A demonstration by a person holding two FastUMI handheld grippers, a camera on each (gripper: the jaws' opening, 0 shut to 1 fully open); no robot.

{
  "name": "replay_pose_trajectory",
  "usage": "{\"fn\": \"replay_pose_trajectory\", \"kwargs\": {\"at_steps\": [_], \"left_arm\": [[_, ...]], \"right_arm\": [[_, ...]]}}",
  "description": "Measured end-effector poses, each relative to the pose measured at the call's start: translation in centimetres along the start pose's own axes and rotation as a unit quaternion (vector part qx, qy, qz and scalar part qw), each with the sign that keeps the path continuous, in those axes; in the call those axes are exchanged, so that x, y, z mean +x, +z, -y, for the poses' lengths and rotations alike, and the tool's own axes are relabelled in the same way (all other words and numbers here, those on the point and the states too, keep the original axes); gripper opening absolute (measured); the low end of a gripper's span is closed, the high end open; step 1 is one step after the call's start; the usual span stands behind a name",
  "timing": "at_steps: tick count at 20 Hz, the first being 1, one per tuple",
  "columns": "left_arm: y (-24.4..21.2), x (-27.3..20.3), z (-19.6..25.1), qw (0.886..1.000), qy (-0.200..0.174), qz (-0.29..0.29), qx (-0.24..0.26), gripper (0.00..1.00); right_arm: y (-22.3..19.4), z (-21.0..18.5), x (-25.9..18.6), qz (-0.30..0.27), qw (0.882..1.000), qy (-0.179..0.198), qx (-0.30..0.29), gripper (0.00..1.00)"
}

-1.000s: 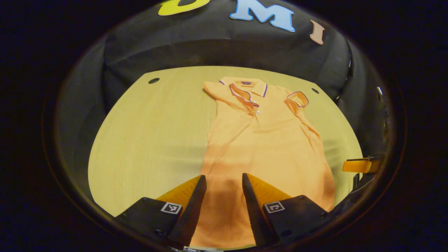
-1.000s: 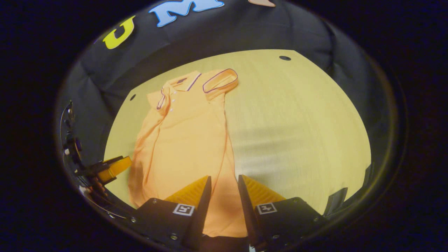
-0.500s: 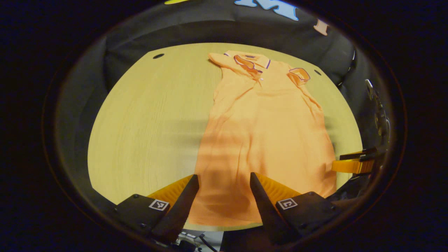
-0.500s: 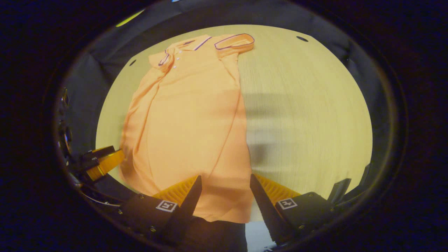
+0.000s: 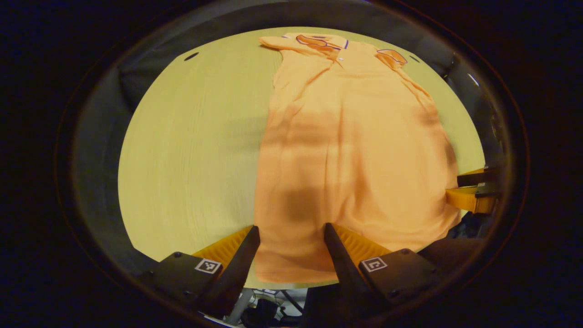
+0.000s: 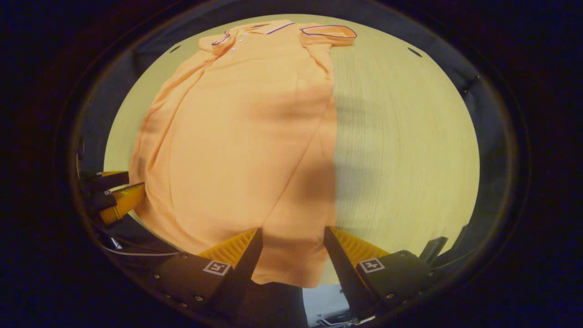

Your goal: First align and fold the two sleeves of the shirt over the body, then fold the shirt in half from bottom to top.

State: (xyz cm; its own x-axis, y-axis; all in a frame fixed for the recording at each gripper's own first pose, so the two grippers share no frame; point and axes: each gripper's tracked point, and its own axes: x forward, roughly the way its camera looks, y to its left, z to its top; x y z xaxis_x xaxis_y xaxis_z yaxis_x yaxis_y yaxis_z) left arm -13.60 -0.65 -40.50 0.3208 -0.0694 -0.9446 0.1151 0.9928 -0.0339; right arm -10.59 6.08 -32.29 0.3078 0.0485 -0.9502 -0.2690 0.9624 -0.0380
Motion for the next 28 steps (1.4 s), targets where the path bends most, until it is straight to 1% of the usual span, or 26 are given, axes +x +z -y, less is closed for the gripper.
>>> {"fn": "replay_pose_trajectory", "kwargs": {"at_steps": [1, 2, 3, 4, 5, 6, 8, 9, 10, 11, 12, 14, 15, 16, 17, 18, 19, 20, 21, 22, 23, 24, 25, 28], "left_arm": [[0.0, 0.1, 0.1, 1.0, -0.001, -0.007, -0.001, 0.96], [0.1, 0.2, 0.1, 1.0, -0.002, -0.015, -0.001, 0.97], [0.0, 0.2, 0.1, 1.0, -0.002, -0.022, -0.001, 0.95], [0.1, 0.3, 0.1, 1.0, -0.001, -0.029, -0.001, 0.95], [0.2, 0.3, 0.2, 0.999, 0.0, -0.034, 0.001, 0.99], [0.3, 0.4, 0.2, 0.999, -0.001, -0.038, 0.002, 0.97], [0.3, 0.4, 0.2, 0.999, -0.002, -0.045, 0.003, 0.97], [0.3, 0.4, 0.2, 0.999, -0.003, -0.047, 0.002, 0.97], [0.3, 0.3, 0.2, 0.999, -0.003, -0.048, 0.002, 0.95], [0.4, 0.3, 0.1, 0.999, -0.004, -0.047, 0.003, 0.97], [0.4, 0.5, 0.3, 0.999, -0.006, -0.049, 0.006, 0.96], [0.9, 0.5, 0.7, 0.999, -0.008, -0.041, 0.017, 0.9], [1.1, 0.5, 0.9, 0.999, -0.009, -0.039, 0.023, 0.78], [1.1, 0.5, 1.1, 0.999, -0.01, -0.037, 0.029, 0.66], [1.4, 0.5, 1.4, 0.999, -0.01, -0.035, 0.033, 0.52], [1.5, 0.5, 1.5, 0.999, -0.011, -0.034, 0.038, 0.45], [1.9, 0.4, 1.5, 0.999, -0.01, -0.026, 0.037, 0.32], [1.8, 0.5, 1.4, 0.999, -0.009, -0.03, 0.037, 0.2], [1.8, 0.5, 1.4, 0.999, -0.009, -0.031, 0.036, 0.15], [1.9, 0.7, 1.4, 0.999, -0.012, -0.025, 0.028, 0.15], [2.0, 0.8, 1.4, 0.999, -0.013, -0.026, 0.024, 0.1], [2.0, 0.8, 1.5, 0.999, -0.014, -0.029, 0.021, 0.06], [2.1, 0.8, 1.6, 0.999, -0.014, -0.028, 0.022, 0.06], [2.0, 0.5, 1.5, 0.999, -0.012, -0.026, 0.023, 0.07]], "right_arm": [[-0.1, 0.0, 0.1, -0.008, 1.0, -0.007, -0.013, 0.87], [0.0, -0.1, 0.1, -0.012, 1.0, -0.01, -0.021, 0.89], [-0.1, -0.1, 0.1, -0.019, 1.0, -0.012, -0.019, 0.92], [-0.1, -0.1, 0.1, -0.024, 1.0, -0.012, -0.012, 0.92], [0.0, -0.1, 0.1, -0.029, 0.999, -0.012, -0.01, 0.92], [0.0, -0.1, 0.1, -0.032, 0.999, -0.013, -0.01, 0.92], [0.1, -0.2, 0.1, -0.036, 0.999, -0.014, -0.006, 0.92], [0.2, -0.2, 0.2, -0.039, 0.999, -0.013, -0.005, 0.9], [0.2, -0.3, 0.2, -0.041, 0.999, -0.013, -0.002, 0.93], [0.3, -0.2, 0.1, -0.042, 0.999, -0.013, 0.001, 0.93], [0.3, -0.2, 0.2, -0.042, 0.999, -0.014, 0.005, 0.93], [0.6, -0.1, 0.1, -0.039, 0.999, -0.013, 0.014, 0.92], [0.7, 0.0, 0.2, -0.039, 0.999, -0.013, 0.019, 0.84], [0.9, -0.1, 0.1, -0.038, 0.999, -0.013, 0.023, 0.78], [1.1, 0.0, 0.1, -0.032, 0.999, -0.014, 0.03, 0.63], [1.2, -0.1, 0.2, -0.029, 0.999, -0.015, 0.037, 0.48], [1.3, -0.1, 0.1, -0.029, 0.999, -0.014, 0.037, 0.23], [1.2, -0.2, 0.2, -0.031, 0.999, -0.014, 0.034, 0.15], [1.3, -0.2, 0.2, -0.031, 0.999, -0.016, 0.03, 0.1], [1.3, -0.2, 0.1, -0.032, 0.999, -0.017, 0.027, 0.09], [1.4, -0.3, -0.4, -0.028, 0.999, -0.018, 0.031, 0.09], [1.5, -0.3, 0.4, -0.026, 0.999, -0.019, 0.03, 0.08], [1.5, -0.3, 0.2, -0.025, 0.999, -0.019, 0.03, 0.01], [1.4, -0.3, 0.2, -0.024, 0.999, -0.018, 0.03, 0.0]]}}
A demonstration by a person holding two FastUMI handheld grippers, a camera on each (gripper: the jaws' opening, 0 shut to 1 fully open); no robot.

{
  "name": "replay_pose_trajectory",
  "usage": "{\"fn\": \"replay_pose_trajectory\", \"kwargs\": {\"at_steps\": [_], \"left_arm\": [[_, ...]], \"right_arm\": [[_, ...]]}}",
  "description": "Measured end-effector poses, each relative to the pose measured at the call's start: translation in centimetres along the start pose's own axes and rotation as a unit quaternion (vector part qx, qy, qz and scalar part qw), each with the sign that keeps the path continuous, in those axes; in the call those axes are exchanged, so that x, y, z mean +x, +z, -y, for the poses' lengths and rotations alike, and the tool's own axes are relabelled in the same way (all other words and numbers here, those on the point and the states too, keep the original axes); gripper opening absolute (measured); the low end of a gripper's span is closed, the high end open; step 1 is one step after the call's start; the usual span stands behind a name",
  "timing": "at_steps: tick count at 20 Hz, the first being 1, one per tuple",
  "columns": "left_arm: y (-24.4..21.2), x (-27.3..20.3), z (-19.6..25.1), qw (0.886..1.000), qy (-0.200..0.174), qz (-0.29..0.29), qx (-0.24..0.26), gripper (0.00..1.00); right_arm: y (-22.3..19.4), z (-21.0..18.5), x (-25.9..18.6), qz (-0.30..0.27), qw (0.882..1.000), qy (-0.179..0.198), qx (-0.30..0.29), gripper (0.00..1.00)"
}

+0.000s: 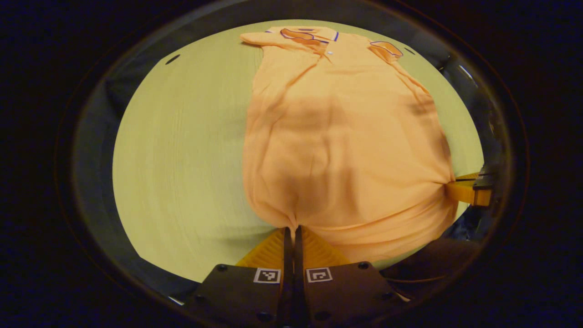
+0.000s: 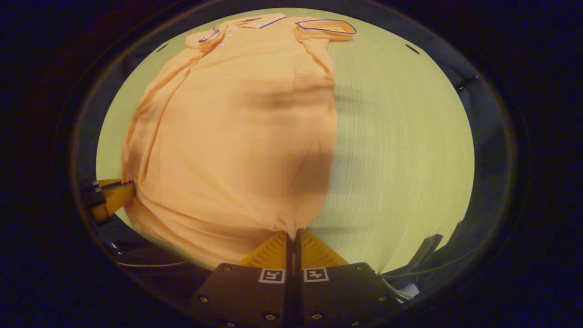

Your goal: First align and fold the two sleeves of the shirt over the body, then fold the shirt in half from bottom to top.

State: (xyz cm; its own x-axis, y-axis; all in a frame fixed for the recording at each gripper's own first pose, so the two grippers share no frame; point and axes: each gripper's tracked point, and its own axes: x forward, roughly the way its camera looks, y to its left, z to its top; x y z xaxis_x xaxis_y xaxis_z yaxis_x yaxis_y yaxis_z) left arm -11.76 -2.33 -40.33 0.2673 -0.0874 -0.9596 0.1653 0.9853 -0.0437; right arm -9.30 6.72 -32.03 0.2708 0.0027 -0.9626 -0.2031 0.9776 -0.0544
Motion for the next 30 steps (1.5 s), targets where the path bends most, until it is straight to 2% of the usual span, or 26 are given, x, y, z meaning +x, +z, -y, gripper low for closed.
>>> {"fn": "replay_pose_trajectory", "kwargs": {"at_steps": [5, 6, 7, 8, 14, 20, 22, 23, 26, 27, 29, 30], "left_arm": [[0.0, -0.1, -0.1, 1.0, -0.003, -0.003, -0.015, 0.1], [0.1, -0.1, -0.1, 1.0, -0.004, -0.006, -0.019, 0.06], [0.4, -0.3, 0.0, 1.0, -0.006, -0.006, -0.024, 0.1], [0.7, -0.6, 0.0, 1.0, -0.009, -0.005, -0.03, 0.06], [4.5, -3.1, -0.3, 0.999, -0.011, 0.027, -0.038, 0.06], [11.8, -7.9, -0.9, 0.995, -0.008, 0.088, -0.042, 0.06], [14.6, -10.0, -1.1, 0.993, -0.007, 0.11, -0.043, 0.06], [16.0, -10.9, -1.3, 0.992, -0.005, 0.12, -0.042, 0.1], [19.8, -13.6, -1.6, 0.989, 0.005, 0.144, -0.035, 0.1], [21.0, -14.6, -1.6, 0.988, 0.009, 0.152, -0.031, 0.06], [23.4, -14.3, -3.4, 0.985, 0.017, 0.168, -0.026, 0.06], [25.4, -14.7, -2.3, 0.984, 0.02, 0.176, -0.025, 0.1]], "right_arm": [[0.0, 0.0, -0.2, 0.001, 1.0, 0.006, 0.005, 0.0], [0.1, 0.0, -0.3, 0.001, 1.0, 0.008, 0.007, 0.0], [0.2, 0.1, -0.4, 0.001, 1.0, 0.01, 0.011, 0.0], [0.4, 0.1, -0.7, 0.002, 1.0, 0.012, 0.015, 0.0], [3.5, 1.2, -2.8, 0.032, 0.999, 0.014, 0.029, 0.0], [11.2, 2.6, -6.4, 0.106, 0.994, 0.004, 0.03, 0.0], [14.4, 3.0, -7.9, 0.133, 0.991, 0.002, 0.029, 0.0], [16.1, 3.1, -8.6, 0.147, 0.989, 0.002, 0.029, 0.0], [21.3, 3.7, -10.9, 0.186, 0.982, 0.003, 0.034, 0.0], [22.9, 3.8, -11.6, 0.198, 0.98, 0.005, 0.038, 0.01], [25.6, 4.1, -13.0, 0.22, 0.975, 0.005, 0.042, 0.01], [27.0, 4.3, -13.6, 0.23, 0.972, 0.003, 0.043, 0.01]]}}
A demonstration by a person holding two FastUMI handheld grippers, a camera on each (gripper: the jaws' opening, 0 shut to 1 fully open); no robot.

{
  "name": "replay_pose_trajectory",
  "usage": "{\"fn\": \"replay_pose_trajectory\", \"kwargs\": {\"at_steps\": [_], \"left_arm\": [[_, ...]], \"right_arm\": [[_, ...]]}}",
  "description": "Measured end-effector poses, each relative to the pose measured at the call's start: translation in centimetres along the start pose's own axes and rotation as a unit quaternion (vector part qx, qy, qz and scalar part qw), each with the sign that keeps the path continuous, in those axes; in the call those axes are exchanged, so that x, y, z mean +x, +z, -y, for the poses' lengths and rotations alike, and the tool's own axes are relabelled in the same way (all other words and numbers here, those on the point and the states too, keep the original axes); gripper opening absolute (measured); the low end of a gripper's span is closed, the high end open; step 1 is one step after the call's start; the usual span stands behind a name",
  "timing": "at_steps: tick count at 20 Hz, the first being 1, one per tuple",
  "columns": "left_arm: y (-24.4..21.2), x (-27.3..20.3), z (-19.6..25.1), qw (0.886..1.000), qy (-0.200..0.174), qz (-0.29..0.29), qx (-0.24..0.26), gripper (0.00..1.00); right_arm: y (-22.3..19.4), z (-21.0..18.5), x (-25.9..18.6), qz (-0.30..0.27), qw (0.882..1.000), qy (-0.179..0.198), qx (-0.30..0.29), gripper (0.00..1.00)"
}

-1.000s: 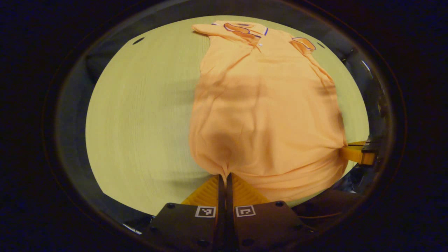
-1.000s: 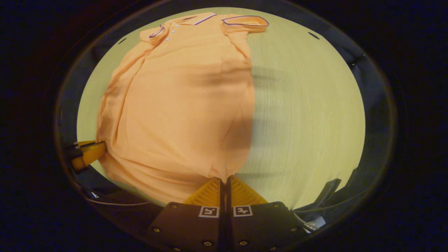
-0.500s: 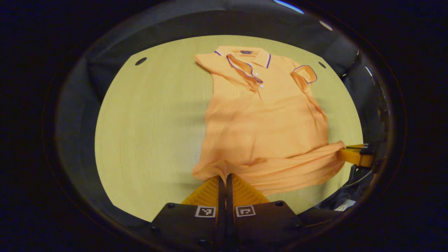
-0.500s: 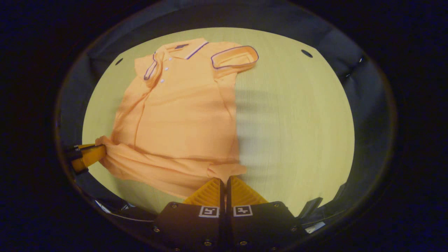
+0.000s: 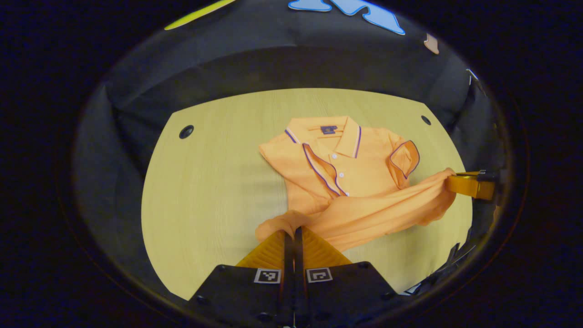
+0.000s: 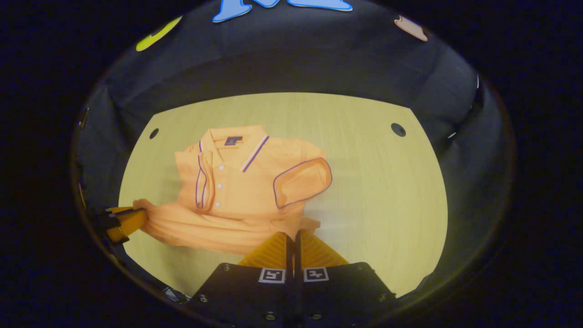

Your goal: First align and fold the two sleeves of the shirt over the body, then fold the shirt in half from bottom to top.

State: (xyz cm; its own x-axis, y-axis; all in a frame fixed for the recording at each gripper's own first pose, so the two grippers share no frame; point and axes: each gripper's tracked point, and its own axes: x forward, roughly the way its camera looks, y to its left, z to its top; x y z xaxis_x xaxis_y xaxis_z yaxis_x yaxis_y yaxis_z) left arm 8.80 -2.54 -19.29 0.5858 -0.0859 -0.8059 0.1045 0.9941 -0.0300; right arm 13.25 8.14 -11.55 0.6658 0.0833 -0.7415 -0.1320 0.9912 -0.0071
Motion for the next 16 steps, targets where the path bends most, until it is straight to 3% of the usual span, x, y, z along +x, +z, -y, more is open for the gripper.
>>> {"fn": "replay_pose_trajectory", "kwargs": {"at_steps": [7, 11, 13, 15, 16], "left_arm": [[9.2, 1.1, -1.2, 0.998, 0.018, 0.059, -0.013, 0.06], [13.6, 3.4, -1.6, 0.995, 0.04, 0.082, 0.03, 0.1], [15.4, 4.6, -1.7, 0.993, 0.056, 0.094, 0.054, 0.06], [16.7, 5.7, -1.9, 0.99, 0.067, 0.106, 0.058, 0.1], [17.1, 6.1, -2.1, 0.99, 0.071, 0.113, 0.054, 0.06]], "right_arm": [[7.8, 0.4, 1.5, 0.055, 0.998, -0.001, 0.021, 0.0], [11.9, 0.5, 3.3, 0.088, 0.996, -0.002, 0.024, 0.0], [14.2, 0.5, 4.1, 0.111, 0.993, -0.004, 0.025, 0.0], [16.0, 0.5, 5.2, 0.131, 0.991, -0.008, 0.025, 0.0], [16.5, 0.5, 5.8, 0.14, 0.99, -0.01, 0.025, 0.0]]}}
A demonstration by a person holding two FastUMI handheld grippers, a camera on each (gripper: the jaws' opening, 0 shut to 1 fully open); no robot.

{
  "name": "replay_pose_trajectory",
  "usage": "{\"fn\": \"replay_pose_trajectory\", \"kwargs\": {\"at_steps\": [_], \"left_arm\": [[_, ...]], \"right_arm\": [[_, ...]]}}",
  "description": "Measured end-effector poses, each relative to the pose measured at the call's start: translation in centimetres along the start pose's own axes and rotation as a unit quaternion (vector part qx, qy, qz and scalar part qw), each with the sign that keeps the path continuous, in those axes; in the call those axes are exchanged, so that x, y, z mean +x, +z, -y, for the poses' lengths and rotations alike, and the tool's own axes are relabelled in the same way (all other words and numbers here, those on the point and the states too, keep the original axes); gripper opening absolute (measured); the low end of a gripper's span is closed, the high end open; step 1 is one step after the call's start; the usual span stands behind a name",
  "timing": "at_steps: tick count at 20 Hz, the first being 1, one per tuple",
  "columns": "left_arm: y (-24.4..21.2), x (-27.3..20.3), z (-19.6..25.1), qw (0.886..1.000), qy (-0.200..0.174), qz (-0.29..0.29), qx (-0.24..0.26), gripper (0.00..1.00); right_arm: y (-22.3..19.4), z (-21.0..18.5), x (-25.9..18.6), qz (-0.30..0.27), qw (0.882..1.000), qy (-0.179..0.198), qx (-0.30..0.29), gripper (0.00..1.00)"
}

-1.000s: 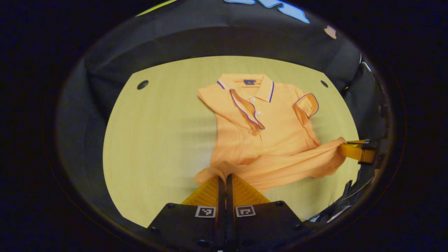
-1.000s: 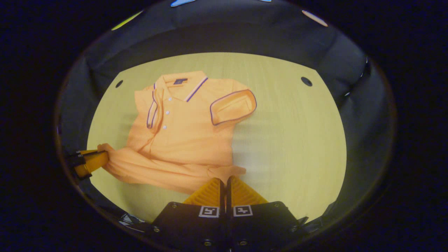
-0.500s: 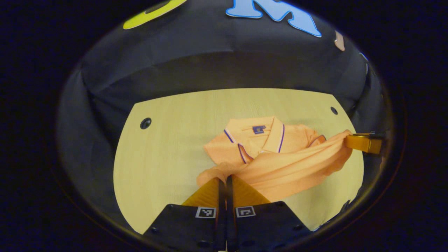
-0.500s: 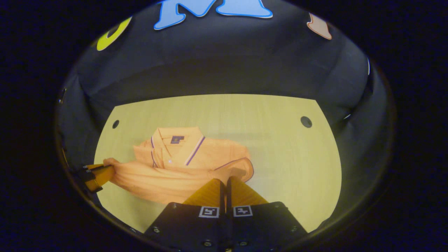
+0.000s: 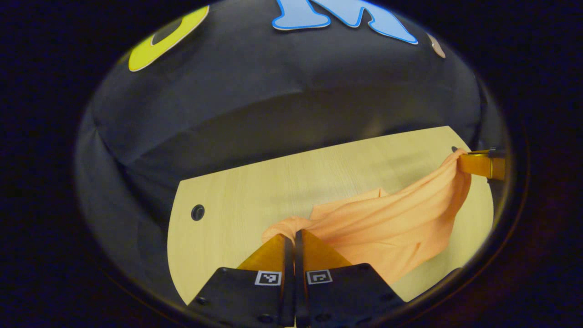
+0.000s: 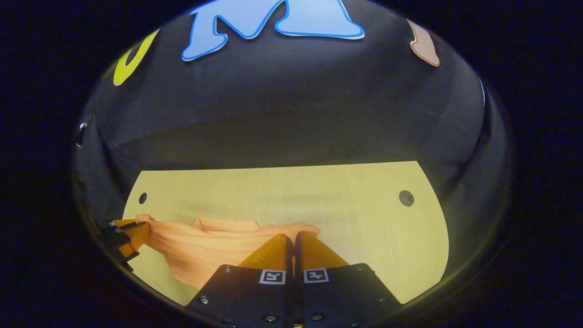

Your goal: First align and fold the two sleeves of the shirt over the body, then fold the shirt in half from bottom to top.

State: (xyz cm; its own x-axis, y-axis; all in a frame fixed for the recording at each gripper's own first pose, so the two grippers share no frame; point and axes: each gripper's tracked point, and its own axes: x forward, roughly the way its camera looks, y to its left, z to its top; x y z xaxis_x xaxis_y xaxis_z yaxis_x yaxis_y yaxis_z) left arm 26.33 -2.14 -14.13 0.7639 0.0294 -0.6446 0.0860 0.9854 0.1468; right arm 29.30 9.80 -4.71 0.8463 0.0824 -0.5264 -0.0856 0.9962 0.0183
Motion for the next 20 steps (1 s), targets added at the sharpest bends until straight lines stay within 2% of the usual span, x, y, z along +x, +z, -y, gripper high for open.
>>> {"fn": "replay_pose_trajectory", "kwargs": {"at_steps": [5, 10, 11, 12, 13, 14, 15, 16, 17, 20], "left_arm": [[1.0, 1.6, -0.2, 0.999, 0.018, 0.039, -0.016, 0.06], [1.1, 2.4, 0.8, 0.998, 0.006, 0.052, -0.028, 0.1], [1.2, 2.4, 1.0, 0.998, 0.003, 0.051, -0.032, 0.18], [1.0, 2.3, 1.1, 0.998, 0.002, 0.049, -0.034, 0.36], [1.0, 2.1, 1.0, 0.998, 0.004, 0.048, -0.036, 0.43], [1.3, 2.2, 1.1, 0.998, 0.0, 0.05, -0.039, 0.5], [1.3, 2.1, 1.0, 0.998, -0.003, 0.049, -0.042, 0.72], [1.1, 1.8, 0.8, 0.998, -0.004, 0.05, -0.046, 0.78], [1.1, 1.7, 0.8, 0.997, -0.008, 0.051, -0.051, 0.82], [0.7, 0.2, 0.4, 0.996, -0.015, 0.055, -0.067, 0.81]], "right_arm": [[1.2, -0.3, 2.7, 0.036, 0.999, -0.007, -0.013, 0.0], [1.6, -0.7, 4.0, 0.048, 0.999, -0.005, -0.006, 0.02], [1.7, -0.8, 4.0, 0.05, 0.999, -0.002, -0.006, 0.05], [1.7, -0.9, 3.8, 0.048, 0.999, 0.004, -0.005, 0.06], [1.2, -0.9, 4.1, 0.042, 0.999, 0.007, -0.007, 0.19], [1.0, -0.8, 3.8, 0.036, 0.999, 0.005, -0.012, 0.46], [0.7, -0.7, 4.0, 0.035, 0.999, 0.006, -0.016, 0.73], [0.8, -0.6, 3.6, 0.038, 0.999, 0.004, -0.018, 0.82], [1.0, -0.6, 3.3, 0.044, 0.999, 0.003, -0.018, 0.82], [1.7, -0.7, 1.6, 0.058, 0.998, 0.008, -0.009, 0.82]]}}
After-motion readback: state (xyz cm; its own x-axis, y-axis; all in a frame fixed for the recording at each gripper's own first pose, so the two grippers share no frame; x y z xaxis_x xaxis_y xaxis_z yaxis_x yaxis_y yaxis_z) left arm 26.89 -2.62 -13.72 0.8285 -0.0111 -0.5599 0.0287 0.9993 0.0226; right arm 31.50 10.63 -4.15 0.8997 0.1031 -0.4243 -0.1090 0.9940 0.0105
